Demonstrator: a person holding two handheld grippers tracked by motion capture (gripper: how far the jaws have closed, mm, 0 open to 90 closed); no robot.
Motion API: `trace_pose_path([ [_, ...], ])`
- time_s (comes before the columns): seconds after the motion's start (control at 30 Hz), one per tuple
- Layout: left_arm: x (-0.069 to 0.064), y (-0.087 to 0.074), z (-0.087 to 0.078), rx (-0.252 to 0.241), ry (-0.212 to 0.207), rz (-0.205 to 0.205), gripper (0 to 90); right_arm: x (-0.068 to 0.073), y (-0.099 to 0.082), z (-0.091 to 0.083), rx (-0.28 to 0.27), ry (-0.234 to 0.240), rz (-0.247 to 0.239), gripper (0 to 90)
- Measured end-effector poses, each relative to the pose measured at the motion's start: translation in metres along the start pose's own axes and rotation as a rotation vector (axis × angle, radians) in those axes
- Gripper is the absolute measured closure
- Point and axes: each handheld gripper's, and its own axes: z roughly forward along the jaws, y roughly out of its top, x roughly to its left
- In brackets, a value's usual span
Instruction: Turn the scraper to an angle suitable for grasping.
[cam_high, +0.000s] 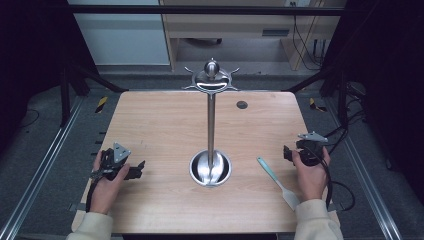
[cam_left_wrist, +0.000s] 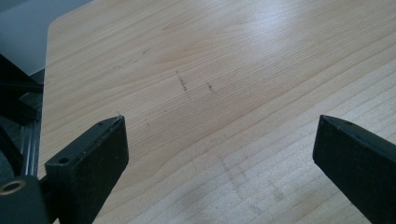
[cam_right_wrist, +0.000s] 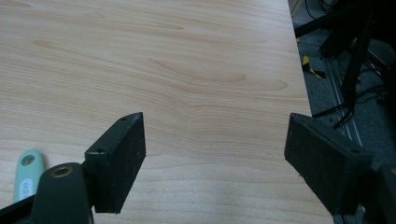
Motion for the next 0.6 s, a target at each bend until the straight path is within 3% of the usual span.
trace_pose_path([
  [0.03, 0.0, 0.0001, 0.0, 0.001, 0.001, -0.001, 3.2, 0.0008, 0.0003, 0.0001, 0.011, -0.001, 0.02, 19.7],
  [0.2, -0.0012, 0.0008, -0.0013, -0.002, 0.0, 0.002, 3.3, -0.0002, -0.0003, 0.0005, 0.02, -0.009, -0.003, 19.9],
  [0.27, -0.0008, 0.0004, -0.0012, -0.001, 0.0, 0.0, 3.3, 0.0004, 0.0001, -0.0001, 0.033, -0.015, 0.02, 20.0],
  [0.3, -0.0005, 0.0003, -0.0011, 0.0, 0.0, 0.0, 3.2, -0.0007, -0.0005, 0.0006, 0.034, -0.021, 0.01, 20.1],
  [0.33, -0.0005, 0.0003, -0.0011, 0.0, 0.0, 0.0, 3.3, 0.0005, 0.0004, 0.0, 0.049, -0.019, 0.045, 19.8],
  [0.37, -0.0002, 0.0002, -0.0011, -0.002, 0.0, -0.002, 3.3, -0.0013, -0.0002, 0.0012, 0.047, -0.031, 0.026, 19.0],
  [0.6, -0.0006, 0.0006, -0.0009, 0.0, 0.0, 0.002, 3.3, -0.0032, 0.0006, 0.0035, 0.085, -0.072, 0.058, 17.4],
])
